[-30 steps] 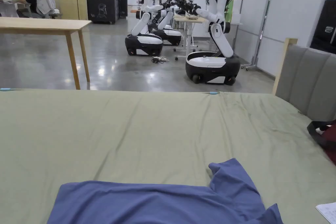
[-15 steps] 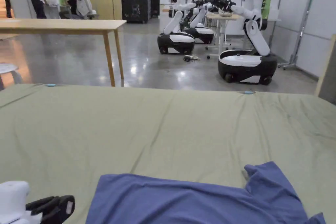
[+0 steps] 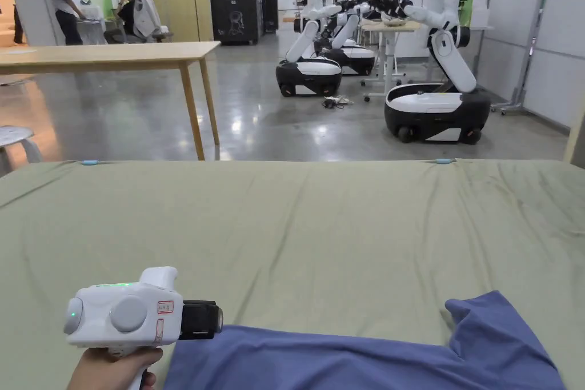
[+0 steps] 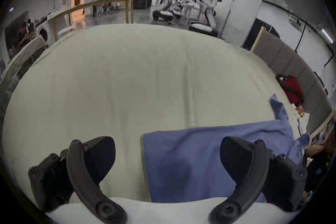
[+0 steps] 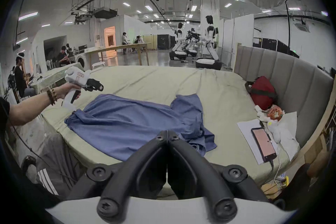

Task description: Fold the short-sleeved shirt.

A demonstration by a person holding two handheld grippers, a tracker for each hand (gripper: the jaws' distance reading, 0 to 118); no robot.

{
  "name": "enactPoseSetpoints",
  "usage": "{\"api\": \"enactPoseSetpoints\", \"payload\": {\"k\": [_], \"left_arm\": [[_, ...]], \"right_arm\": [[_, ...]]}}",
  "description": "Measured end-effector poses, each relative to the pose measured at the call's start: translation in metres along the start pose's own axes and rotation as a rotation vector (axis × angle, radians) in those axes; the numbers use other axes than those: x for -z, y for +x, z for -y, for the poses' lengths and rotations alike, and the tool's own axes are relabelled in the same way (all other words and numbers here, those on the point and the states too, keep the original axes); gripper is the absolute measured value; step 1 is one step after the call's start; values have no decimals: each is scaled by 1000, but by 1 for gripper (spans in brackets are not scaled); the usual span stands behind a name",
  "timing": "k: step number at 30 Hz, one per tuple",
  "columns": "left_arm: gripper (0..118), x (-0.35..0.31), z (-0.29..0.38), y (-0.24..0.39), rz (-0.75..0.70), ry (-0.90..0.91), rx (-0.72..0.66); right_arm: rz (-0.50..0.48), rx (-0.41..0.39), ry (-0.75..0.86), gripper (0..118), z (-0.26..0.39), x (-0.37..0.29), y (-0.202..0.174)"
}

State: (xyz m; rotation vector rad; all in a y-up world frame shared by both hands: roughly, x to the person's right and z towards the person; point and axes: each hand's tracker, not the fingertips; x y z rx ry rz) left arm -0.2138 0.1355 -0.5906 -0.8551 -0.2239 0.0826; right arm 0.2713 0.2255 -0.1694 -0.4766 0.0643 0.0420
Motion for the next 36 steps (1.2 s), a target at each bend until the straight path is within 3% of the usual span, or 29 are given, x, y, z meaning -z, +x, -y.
{"api": "enactPoseSetpoints", "payload": {"k": [7,11,12,16,17,19,27,29,32,36], "left_arm": [[110,34,7,2,-13,-91,25],[93,35,17,6,-47,-108,42],[83,32,18,8,-43,-103,47],[12,14,20,19,14,-71,109],[7,10,22,24,35,-63,123],[4,6,23,28,-19,-49,157],[3,-5,22,30,26,-39,160],[3,-9,23,31,24,-28,165],[3,-15,24,32,41,-14,156],[3,-18,25,33,56,-12,150]], "right_arm": [[8,1,-24,0,-2,10,2],[0,-10,-34,0,-1,13,-1],[-2,-12,-36,0,-1,13,-1],[-9,-12,-49,0,-1,15,-4],[-10,-11,-53,0,0,15,-4],[-7,-11,-58,0,0,15,-5],[-11,-21,-43,0,-16,25,9],[28,-13,-50,0,-38,44,23],[38,69,-68,0,-67,89,57],[51,37,-170,0,-92,177,91]]}}
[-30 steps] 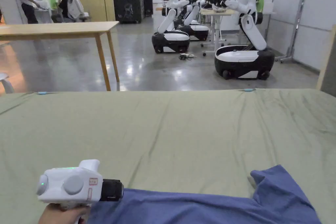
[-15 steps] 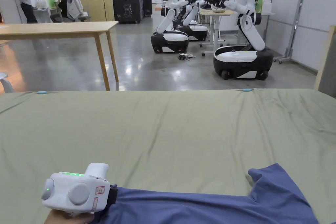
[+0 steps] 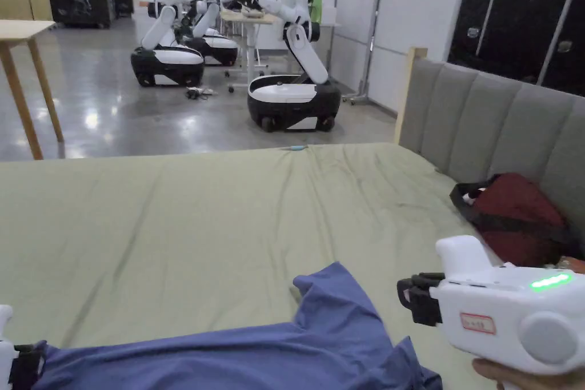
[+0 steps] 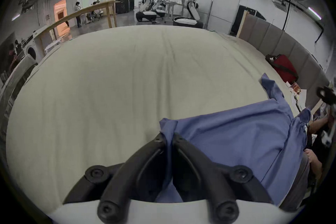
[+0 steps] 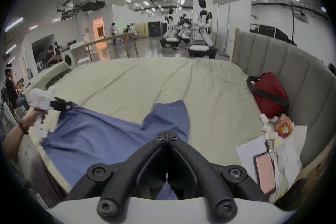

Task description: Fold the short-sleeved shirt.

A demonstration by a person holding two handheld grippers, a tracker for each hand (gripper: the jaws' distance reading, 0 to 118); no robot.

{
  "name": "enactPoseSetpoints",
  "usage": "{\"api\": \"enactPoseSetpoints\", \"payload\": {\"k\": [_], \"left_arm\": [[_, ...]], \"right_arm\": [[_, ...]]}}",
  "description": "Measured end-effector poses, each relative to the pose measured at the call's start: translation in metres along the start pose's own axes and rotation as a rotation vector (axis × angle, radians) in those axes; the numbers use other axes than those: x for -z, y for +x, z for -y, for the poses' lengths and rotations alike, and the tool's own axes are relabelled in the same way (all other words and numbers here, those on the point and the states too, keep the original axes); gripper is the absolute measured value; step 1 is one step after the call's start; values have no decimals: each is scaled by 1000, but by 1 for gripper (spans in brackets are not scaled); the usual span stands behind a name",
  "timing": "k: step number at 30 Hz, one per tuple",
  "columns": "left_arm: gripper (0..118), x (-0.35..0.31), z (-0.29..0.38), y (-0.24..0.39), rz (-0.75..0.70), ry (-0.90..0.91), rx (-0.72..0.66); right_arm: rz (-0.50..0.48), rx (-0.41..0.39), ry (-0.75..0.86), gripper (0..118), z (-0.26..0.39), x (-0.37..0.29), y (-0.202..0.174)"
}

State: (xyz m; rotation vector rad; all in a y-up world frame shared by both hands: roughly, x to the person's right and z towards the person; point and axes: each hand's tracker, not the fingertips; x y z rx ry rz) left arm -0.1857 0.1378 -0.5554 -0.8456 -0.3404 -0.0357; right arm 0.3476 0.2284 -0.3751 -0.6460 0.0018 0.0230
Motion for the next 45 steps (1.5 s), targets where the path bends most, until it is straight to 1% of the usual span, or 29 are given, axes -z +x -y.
{"api": "enactPoseSetpoints", "payload": {"k": [2,3,4,5,6,7,8,10,12,13,14,15,16,17,18,19,20,21,22,23,25,28,30,32,34,37,39,45], "left_arm": [[3,-3,0,2,4,1,-4],[3,-6,0,5,6,2,-5],[3,-7,0,6,8,6,-8],[3,-9,1,6,10,9,-12],[3,-10,1,6,12,11,-15],[3,-13,0,10,12,11,-16],[3,-14,0,10,12,10,-17],[3,-16,0,11,12,9,-15],[3,-16,-2,12,8,11,-15],[3,-16,-2,12,7,11,-18],[3,-16,-2,12,7,13,-21],[3,-15,-3,12,9,14,-22],[3,-16,-2,13,10,14,-22],[3,-16,-1,15,10,14,-22],[3,-16,0,15,12,13,-20],[3,-15,0,15,15,11,-18],[3,-15,0,16,17,8,-16],[3,-15,1,17,16,6,-15],[3,-16,2,17,16,6,-15],[3,-15,1,16,17,6,-15],[3,-19,1,14,21,10,-21],[3,-31,1,9,35,30,-37],[3,-43,0,7,45,44,-37],[3,-55,2,6,40,72,-15],[3,-71,6,8,49,89,-4],[3,-96,18,9,72,115,2],[3,-115,30,9,74,133,13],[3,-165,68,5,83,161,23]], "right_arm": [[-15,-11,-86,2,-12,51,14],[-23,-9,-139,14,-16,73,20],[-27,-11,-205,56,-18,96,25],[-22,3,-259,95,-15,120,30],[-2,-1,-315,114,-12,138,32],[-7,0,-346,115,-9,154,35],[11,2,-335,112,-7,164,36],[26,15,-410,111,-4,182,38],[17,6,-436,108,-2,192,36],[13,1,-444,97,-1,192,31],[11,-5,-458,83,0,194,28],[12,-9,-472,66,0,195,25],[-2,-7,-501,56,1,195,21],[-5,-5,-483,45,1,189,13],[6,-23,-474,24,0,187,9],[-20,-33,-480,2,-1,186,8],[-71,-6,-478,2,-2,187,8],[-92,15,-466,2,-3,187,5],[-21,-28,-479,2,-4,187,0],[-18,-52,-483,2,-4,188,-1],[-28,-40,-482,2,-8,186,2],[-37,-39,-428,2,-15,168,5],[-29,-73,-355,2,-23,149,6],[-51,-85,-312,2,-29,125,5],[-40,-129,-246,2,-30,96,-2],[-63,-128,-147,2,-26,51,-9],[-98,-122,-104,2,-19,20,-13],[-88,-170,-56,2,12,-47,-26]]}}
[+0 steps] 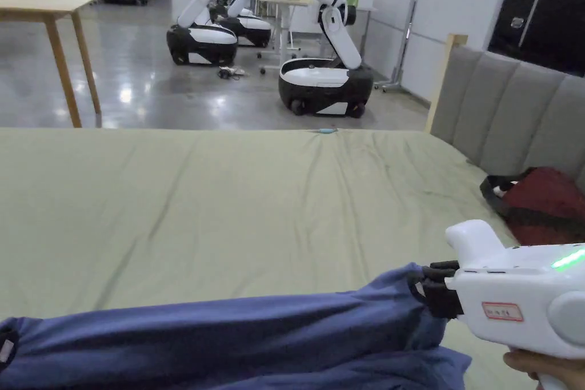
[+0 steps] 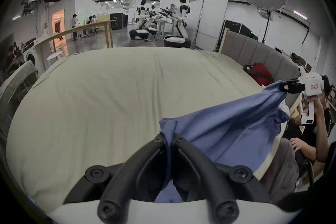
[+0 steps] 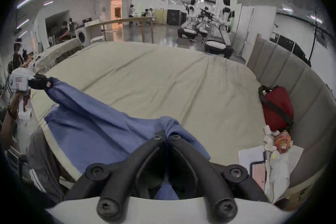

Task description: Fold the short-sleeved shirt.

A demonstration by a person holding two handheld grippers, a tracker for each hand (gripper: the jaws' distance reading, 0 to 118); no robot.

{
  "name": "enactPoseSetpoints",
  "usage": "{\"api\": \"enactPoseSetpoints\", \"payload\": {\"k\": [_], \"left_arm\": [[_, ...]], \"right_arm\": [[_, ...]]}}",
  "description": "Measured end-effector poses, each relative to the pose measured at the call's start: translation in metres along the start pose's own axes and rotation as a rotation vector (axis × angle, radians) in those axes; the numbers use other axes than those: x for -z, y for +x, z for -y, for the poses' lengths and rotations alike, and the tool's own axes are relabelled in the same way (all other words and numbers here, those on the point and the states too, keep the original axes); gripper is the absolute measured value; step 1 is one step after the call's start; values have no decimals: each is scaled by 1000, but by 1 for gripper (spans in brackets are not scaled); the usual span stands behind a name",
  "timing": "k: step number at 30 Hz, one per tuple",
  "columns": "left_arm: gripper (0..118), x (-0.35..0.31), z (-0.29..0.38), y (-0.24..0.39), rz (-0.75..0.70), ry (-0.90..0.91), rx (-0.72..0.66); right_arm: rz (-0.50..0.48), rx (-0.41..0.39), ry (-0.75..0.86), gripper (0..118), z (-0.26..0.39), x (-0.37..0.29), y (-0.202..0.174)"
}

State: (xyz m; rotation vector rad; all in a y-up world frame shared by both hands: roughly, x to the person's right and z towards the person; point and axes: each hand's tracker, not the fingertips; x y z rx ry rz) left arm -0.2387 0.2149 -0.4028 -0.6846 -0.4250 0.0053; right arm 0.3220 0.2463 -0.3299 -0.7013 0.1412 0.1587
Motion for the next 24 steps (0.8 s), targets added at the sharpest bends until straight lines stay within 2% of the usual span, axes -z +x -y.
{"api": "enactPoseSetpoints", "payload": {"k": [5,12,19,21,24], "left_arm": [[3,-38,36,-1,11,-7,-28],[3,-47,97,-3,4,-93,-95],[3,-31,130,-11,1,-149,-184],[3,-26,131,-11,-7,-156,-166],[3,-22,130,-4,-30,-158,-122]], "right_arm": [[-38,3,-2,2,41,-40,-17],[-64,55,-99,2,94,-47,-27],[-19,89,-206,2,130,-14,-21],[2,107,-239,2,135,-2,-19],[36,86,-264,2,142,14,-21]]}}
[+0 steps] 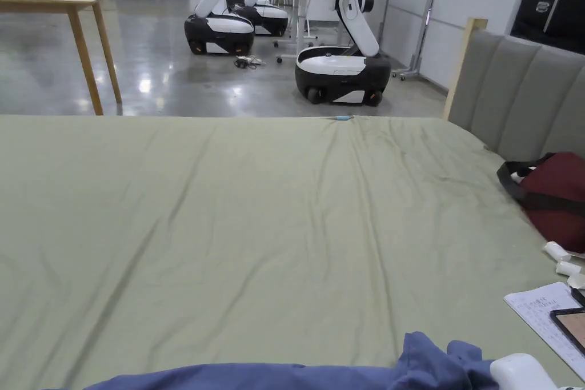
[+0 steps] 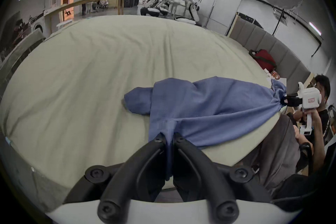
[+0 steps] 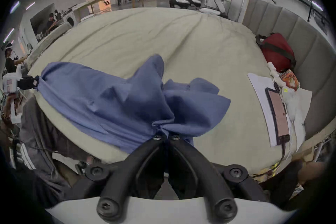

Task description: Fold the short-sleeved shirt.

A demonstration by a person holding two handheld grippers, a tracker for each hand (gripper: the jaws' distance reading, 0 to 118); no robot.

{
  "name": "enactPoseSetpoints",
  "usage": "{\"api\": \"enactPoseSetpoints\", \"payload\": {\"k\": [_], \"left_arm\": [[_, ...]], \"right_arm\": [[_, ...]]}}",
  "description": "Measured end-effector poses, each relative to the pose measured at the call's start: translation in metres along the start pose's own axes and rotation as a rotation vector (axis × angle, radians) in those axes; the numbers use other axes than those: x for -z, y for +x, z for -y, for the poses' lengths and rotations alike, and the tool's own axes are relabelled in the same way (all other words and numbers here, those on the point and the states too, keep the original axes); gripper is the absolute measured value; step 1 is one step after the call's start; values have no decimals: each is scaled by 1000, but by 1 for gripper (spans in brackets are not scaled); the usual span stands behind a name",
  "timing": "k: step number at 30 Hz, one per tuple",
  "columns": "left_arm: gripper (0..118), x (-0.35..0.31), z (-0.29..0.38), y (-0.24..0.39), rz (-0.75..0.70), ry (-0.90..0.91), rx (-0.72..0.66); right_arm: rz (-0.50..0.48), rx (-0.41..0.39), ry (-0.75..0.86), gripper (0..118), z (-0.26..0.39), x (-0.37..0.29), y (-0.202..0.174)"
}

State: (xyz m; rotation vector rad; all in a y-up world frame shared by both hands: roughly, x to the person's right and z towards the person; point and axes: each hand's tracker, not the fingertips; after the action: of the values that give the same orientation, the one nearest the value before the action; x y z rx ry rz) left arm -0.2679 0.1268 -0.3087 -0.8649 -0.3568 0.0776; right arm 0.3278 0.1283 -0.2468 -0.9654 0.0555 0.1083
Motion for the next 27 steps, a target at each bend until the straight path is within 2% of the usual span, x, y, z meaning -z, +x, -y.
{"api": "enactPoseSetpoints", "payload": {"k": [7,8,9,10,11,12,13,14,15,17,19,23,24,25,26,27], "left_arm": [[3,7,2,9,-35,1,46],[5,7,1,9,-35,2,47],[10,6,1,8,-35,4,47],[30,3,2,9,-32,15,47],[64,1,2,9,-31,29,50],[64,-2,2,9,-50,39,53],[78,-3,2,8,-89,50,59],[100,-5,3,6,-83,47,54],[117,-10,4,4,-74,70,39],[116,-26,2,-1,-37,119,-37],[116,-41,3,-2,-37,182,-56],[115,-82,6,9,-67,319,-28],[112,-90,7,10,-36,339,-33],[98,-99,9,11,1,365,-44],[77,-106,11,14,24,398,-56],[51,-110,12,14,20,405,-62]], "right_arm": [[64,-38,-6,4,3,9,-11],[66,-38,2,10,5,6,-10],[62,-32,12,22,6,5,-9],[56,-22,39,46,9,2,-7],[53,-3,66,76,12,-1,-6],[54,12,80,76,15,-5,-4],[47,39,75,86,17,-8,-2],[67,62,68,103,19,-14,-1],[59,83,94,111,22,-23,0],[31,133,158,110,26,-50,-1],[43,182,219,110,29,-80,-6],[-2,192,438,109,34,-136,-27],[-22,196,471,105,33,-144,-33],[-51,195,503,86,32,-150,-38],[-73,190,532,58,30,-155,-42],[-78,188,551,25,28,-156,-46]]}}
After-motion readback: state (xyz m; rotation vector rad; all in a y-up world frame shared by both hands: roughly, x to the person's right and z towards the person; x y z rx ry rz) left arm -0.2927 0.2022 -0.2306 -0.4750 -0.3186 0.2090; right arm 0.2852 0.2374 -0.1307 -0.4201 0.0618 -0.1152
